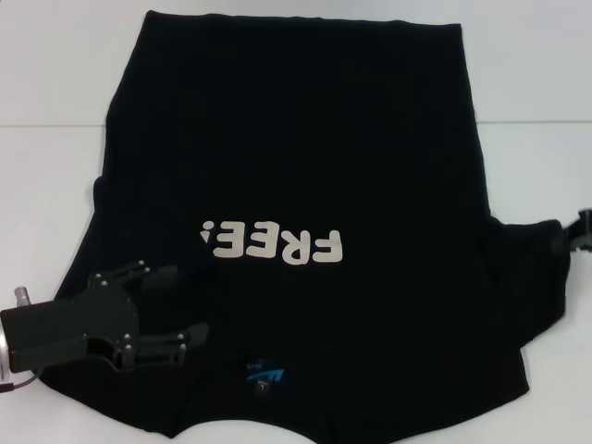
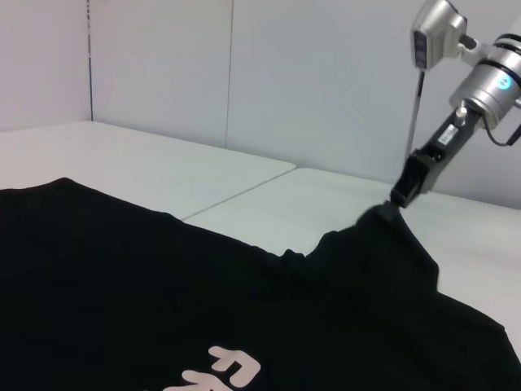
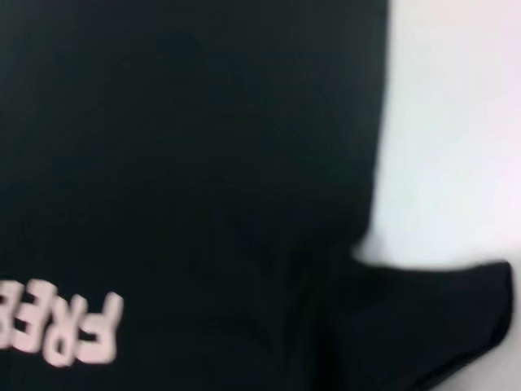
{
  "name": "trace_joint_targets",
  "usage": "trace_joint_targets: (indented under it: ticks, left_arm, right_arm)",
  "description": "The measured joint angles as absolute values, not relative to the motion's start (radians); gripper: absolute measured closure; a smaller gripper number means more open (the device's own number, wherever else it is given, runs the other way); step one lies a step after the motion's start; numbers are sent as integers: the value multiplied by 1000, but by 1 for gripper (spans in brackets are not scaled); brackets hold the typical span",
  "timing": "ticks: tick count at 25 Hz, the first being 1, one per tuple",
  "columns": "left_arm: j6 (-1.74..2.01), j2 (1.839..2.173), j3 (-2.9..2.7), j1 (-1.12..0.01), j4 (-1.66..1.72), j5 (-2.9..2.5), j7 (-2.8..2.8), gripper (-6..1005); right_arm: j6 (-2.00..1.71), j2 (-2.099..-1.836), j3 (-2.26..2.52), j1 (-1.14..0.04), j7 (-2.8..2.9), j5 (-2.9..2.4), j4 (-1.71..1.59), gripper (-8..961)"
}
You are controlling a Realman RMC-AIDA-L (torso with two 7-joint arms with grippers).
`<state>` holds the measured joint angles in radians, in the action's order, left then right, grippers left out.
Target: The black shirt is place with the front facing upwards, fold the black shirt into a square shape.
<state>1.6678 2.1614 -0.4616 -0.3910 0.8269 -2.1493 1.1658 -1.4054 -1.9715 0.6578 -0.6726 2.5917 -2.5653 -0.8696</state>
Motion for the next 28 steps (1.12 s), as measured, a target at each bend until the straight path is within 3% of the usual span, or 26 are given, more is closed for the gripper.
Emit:
trace_joint_targets:
  ticks: [19, 28]
  left_arm:
    - [1667, 2161, -462, -390, 832, -2140, 1173, 79]
    - [1667, 2161, -462, -393, 833, -2140, 1174, 79]
  right_arm:
    - [-1416, -1983, 685, -777, 2522, -2533, -891, 913]
    - [-1451, -1966, 658, -715, 2527, -2527, -897, 895]
